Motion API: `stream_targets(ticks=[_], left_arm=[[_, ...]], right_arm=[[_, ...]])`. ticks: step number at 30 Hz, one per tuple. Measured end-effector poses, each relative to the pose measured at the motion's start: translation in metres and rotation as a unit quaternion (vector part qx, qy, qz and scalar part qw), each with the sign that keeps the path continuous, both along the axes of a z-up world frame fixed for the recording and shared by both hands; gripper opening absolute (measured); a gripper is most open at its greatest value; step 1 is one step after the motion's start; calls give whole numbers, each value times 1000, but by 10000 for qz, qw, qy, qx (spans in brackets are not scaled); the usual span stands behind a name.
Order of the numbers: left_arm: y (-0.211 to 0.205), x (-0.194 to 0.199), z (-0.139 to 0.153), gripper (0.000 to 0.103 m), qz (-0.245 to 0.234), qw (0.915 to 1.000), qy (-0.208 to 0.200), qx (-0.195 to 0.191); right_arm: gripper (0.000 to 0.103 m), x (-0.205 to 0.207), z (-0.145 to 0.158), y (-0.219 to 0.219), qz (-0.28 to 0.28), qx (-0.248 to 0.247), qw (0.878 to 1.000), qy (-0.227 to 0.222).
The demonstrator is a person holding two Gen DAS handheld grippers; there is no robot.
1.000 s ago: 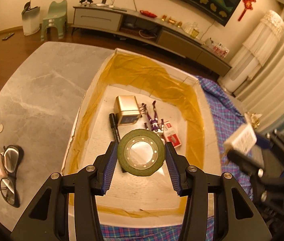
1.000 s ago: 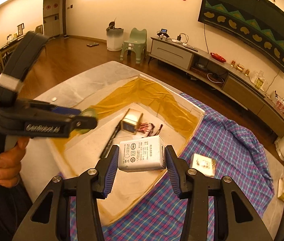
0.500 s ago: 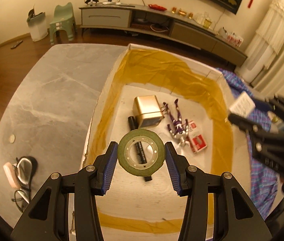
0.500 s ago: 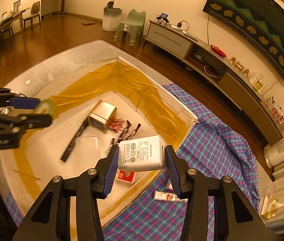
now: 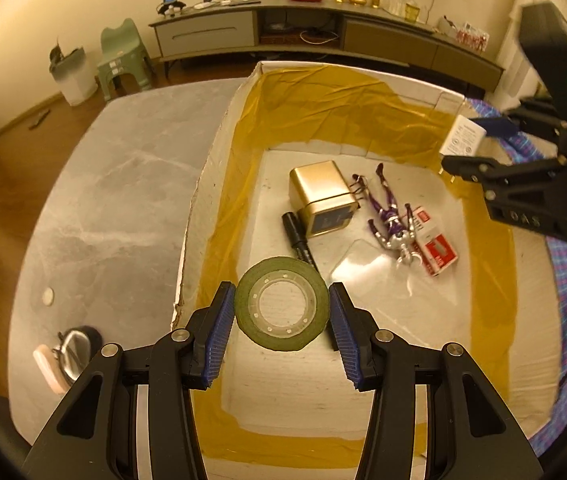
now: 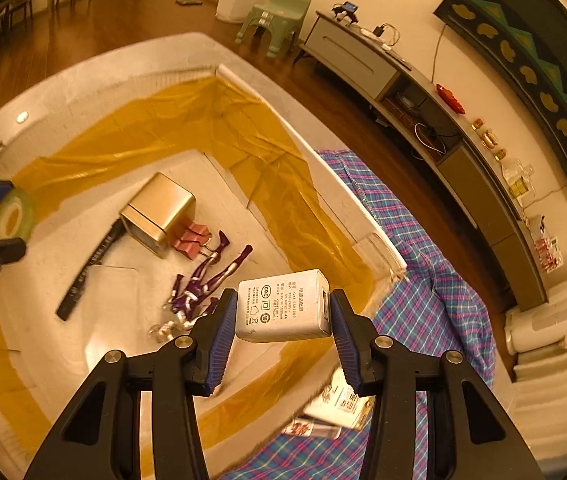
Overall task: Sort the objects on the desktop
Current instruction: 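Open the left tool to drop the tape while the right tool releases the white box inside, then move the right tool to the white tissue pack and grasp it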
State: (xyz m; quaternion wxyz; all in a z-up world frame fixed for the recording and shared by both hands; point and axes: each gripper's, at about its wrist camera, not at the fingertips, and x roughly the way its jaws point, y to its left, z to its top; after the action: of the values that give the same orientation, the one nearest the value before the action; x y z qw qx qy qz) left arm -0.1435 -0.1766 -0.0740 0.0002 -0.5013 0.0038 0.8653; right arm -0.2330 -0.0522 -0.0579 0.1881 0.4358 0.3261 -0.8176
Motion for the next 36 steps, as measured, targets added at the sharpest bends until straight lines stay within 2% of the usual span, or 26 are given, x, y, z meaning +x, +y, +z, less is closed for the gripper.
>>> stream_targets(ticks=[4,10,13,18,26,31,36], left_arm=[[5,1,-2,50,-96,9998,13,-150],[5,1,-1,51,-131,9997,48,-178],[2,0,1,51,-75,9999,46,-65],[-2,0,3,51,-39,9998,26,198],[-14,1,9,51,99,9977,4,675],[-11,4,14,51,79,9975,76,703],[-4,8,20,51,-3,9977,174,660]], right_arm=[[48,-10,-10,-6,49,165,9998,-41],[49,-18,-19,-9,103,373,9992,27],[56,-21,-19,-6,34,378,9992,112],[57,-19,-16,-2,-7,308,9995,94],[60,-5,-2,6,-49,-216,9996,-146],[60,9,4,14,-100,-635,9971,-402],[60,22,10,19,-71,-726,9964,-430]])
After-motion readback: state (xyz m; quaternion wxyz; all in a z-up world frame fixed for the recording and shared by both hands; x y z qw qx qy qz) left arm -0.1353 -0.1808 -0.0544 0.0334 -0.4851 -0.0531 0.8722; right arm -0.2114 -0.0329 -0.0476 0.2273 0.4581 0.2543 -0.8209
